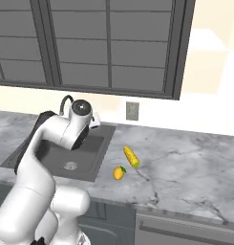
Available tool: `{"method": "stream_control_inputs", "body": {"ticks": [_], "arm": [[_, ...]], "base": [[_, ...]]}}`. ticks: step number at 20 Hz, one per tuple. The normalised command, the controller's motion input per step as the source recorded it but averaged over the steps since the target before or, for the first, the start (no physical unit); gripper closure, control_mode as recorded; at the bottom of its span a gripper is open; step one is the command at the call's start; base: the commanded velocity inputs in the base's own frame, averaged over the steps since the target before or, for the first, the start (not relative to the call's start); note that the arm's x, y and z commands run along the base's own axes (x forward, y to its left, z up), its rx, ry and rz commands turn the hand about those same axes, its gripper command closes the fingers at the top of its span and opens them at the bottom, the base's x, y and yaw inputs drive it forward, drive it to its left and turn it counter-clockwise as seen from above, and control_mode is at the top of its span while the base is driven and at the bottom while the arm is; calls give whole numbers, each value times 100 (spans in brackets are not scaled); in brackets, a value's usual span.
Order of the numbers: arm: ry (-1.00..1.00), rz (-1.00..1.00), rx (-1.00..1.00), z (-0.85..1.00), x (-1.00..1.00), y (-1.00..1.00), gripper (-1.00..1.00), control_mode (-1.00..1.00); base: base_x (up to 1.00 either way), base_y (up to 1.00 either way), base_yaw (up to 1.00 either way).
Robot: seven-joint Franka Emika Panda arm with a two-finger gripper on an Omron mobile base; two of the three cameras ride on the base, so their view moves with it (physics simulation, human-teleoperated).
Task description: Turn on the sink faucet. Then move the lemon from the counter to the sink. Turn off the sink. Move the vegetable from the sink to the pot next to the stove. Finally move the pot to the rear left burner.
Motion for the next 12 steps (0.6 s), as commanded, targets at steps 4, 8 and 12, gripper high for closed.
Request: {"method": "stream_control_inputs", "body": {"ticks": [4, 8, 12], "arm": [[-32, 18, 10, -17, 46, 0, -100, -100], [-32, 19, 10, -8, 48, 0, -100, -100], [-23, 19, 12, 0, 56, 0, -100, -100]], "base": [[0, 0, 0], [0, 0, 0], [0, 0, 0]]}}
